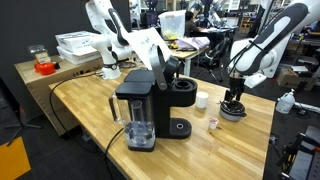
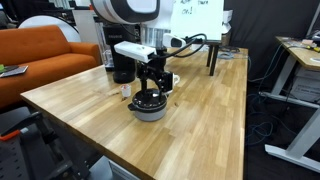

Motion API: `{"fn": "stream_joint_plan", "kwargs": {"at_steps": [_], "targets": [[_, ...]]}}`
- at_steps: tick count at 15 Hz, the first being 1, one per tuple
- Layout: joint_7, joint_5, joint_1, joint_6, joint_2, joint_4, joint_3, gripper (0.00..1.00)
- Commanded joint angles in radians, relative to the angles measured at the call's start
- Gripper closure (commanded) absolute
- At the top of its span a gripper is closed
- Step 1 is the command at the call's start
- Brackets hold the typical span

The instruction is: Take the lid off the pot and put it on the table

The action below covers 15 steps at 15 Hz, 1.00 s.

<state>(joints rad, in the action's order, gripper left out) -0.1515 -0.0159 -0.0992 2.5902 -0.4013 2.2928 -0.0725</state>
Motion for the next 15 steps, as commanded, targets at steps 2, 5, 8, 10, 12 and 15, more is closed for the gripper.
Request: {"fn": "stream_joint_plan", "kwargs": {"at_steps": [2, 5, 8, 10, 12, 15], "targets": [[0.013, -0.009, -0.013, -0.024, -0.006, -0.011, 0.013, 0.00], [0.026, -0.001, -0.007, -0.028, -0.003, -0.012, 0.008, 0.00], [0.036, 0.002, -0.003, -0.032, 0.001, -0.011, 0.007, 0.00], [0.042, 0.003, 0.000, -0.032, 0.005, -0.009, 0.007, 0.00], [0.047, 0.006, 0.005, -0.032, 0.011, -0.006, 0.008, 0.11], [0.057, 0.013, 0.012, -0.035, 0.026, -0.002, 0.006, 0.39]]}}
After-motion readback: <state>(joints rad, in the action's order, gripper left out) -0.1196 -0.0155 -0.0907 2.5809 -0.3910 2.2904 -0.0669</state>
